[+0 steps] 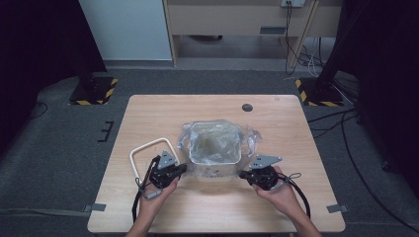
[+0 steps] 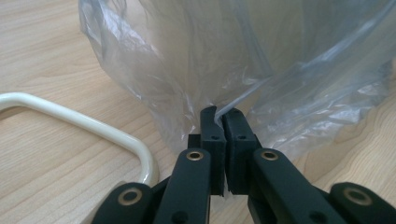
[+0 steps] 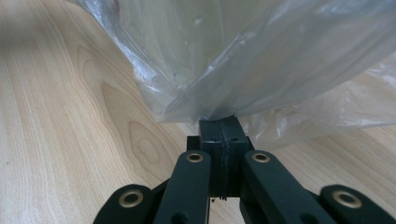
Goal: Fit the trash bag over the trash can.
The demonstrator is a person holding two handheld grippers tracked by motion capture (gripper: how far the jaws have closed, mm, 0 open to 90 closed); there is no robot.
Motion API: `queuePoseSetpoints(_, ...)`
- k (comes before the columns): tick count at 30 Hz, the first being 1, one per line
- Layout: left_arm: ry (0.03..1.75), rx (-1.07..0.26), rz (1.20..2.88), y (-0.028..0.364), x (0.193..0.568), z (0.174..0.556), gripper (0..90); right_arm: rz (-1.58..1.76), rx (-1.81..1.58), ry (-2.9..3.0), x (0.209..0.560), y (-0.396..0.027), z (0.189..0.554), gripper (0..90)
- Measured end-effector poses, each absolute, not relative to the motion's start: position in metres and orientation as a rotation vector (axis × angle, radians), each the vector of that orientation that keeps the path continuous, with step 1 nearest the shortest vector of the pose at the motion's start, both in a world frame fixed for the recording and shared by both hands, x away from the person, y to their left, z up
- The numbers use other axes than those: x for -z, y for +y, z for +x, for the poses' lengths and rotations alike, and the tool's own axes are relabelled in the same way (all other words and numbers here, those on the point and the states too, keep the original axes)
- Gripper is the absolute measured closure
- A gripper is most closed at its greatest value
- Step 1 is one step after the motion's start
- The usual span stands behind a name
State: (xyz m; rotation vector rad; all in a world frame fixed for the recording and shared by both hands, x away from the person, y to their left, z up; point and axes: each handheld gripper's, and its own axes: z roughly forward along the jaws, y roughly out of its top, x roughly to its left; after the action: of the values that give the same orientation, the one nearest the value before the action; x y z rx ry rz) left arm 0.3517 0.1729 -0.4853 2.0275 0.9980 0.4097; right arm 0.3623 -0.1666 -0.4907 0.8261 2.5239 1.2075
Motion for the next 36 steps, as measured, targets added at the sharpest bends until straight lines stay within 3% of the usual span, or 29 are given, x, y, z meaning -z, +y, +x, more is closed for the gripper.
queuePoseSetpoints(17, 1.0, -0.432, 2.097, 0.168, 0.496, 0.358, 83.8, 0.856, -1.152, 2.554, 0.499, -0.166, 0.368, 90.0)
queuePoseSetpoints(36, 0.979, -0.421, 2.128, 0.17, 0.501, 0.36, 86.6, 0.861, -1.136, 2.554, 0.503, -0.168, 0.366, 90.0)
